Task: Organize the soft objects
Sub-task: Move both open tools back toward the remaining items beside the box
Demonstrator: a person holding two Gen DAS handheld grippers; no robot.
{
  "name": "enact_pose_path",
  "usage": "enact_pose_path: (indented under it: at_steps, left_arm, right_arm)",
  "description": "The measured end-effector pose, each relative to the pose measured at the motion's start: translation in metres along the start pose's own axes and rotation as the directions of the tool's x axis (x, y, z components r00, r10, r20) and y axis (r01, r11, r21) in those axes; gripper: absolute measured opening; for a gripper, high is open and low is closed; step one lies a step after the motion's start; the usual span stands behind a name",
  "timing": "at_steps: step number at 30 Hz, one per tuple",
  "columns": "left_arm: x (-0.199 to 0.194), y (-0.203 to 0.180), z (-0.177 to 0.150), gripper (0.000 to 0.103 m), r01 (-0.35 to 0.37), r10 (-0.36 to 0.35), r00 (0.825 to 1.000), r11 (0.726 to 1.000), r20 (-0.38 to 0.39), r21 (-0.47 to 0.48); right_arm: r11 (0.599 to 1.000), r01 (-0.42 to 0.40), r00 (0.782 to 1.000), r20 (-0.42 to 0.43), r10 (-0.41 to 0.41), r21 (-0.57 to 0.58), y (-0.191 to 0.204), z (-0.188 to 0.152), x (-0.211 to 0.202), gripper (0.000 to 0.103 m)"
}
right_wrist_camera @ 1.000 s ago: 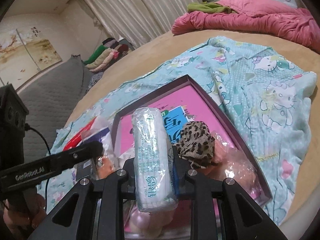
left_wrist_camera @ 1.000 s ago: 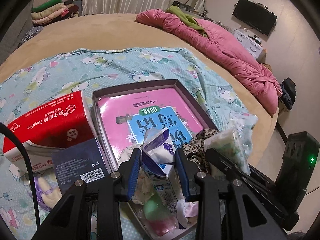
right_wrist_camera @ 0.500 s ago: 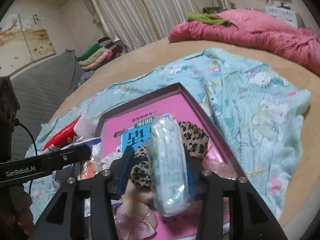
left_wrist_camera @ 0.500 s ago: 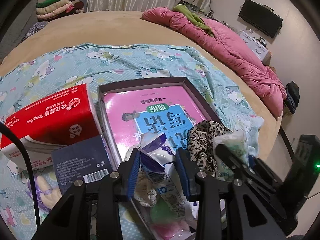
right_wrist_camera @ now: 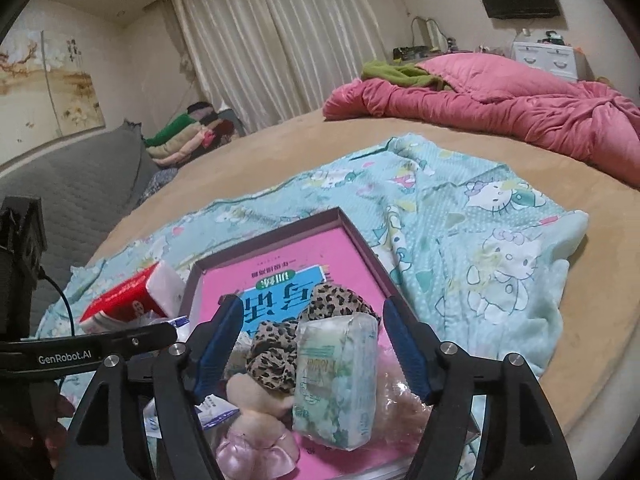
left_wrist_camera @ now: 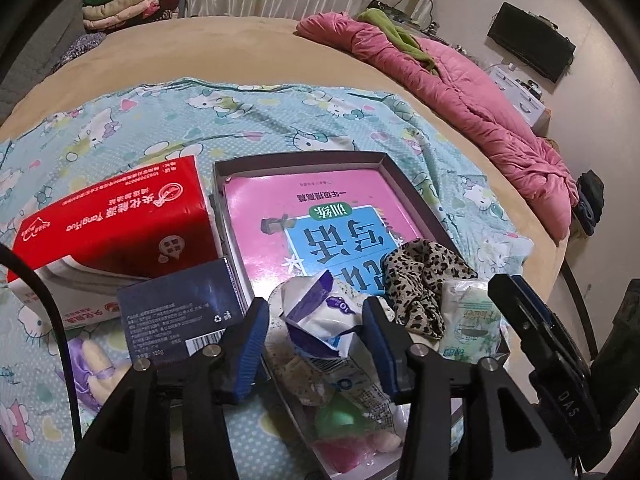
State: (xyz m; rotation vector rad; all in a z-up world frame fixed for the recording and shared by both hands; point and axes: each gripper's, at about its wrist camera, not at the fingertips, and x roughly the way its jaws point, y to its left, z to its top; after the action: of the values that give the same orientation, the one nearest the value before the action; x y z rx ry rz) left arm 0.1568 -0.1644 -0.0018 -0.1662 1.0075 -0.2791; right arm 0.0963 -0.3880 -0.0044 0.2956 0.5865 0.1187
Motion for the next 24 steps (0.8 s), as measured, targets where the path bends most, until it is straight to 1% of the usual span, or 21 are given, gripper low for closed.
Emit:
enact_pose_path:
  at_steps: [9,11,15,19,24]
  left_arm:
    - [-0.019,0.002,-0.001,0.055,-0.013,0.013,0.999,1.0,0.029,0.005]
    - [-0.026,0.004,-0.002,0.06,-0.014,0.014,0.999,1.0,0.041,0.0]
    - [-0.039,0.008,-0.004,0.063,-0.011,0.011,0.998,1.0,0.063,-0.005]
    - [-0.058,0.013,-0.006,0.068,-0.015,0.015,0.996,1.0,0.092,-0.006]
    - [-0.076,0.023,-0.011,0.07,-0.023,0.025,0.994,1.0,0.11,-0.018]
  right_arm:
    - [1.0,-0.007,1.0,0.009,0.007,-0.008,0.007,-0.001,-0.01,0.077]
    - [1.0,-0.008,1.0,0.011,0.009,-0.016,0.01,-0.001,-0.012,0.077]
    - [0.999,-0.016,1.0,0.016,0.017,-0.039,0.018,-0.001,-0.017,0.077]
    - [0.997,-0.033,0.999,0.022,0.034,-0.069,0.03,-0.001,-0.024,0.078]
    - [0.991,-0.07,0.997,0.029,0.074,-0.11,0.048,-0.001,-0.031,0.078]
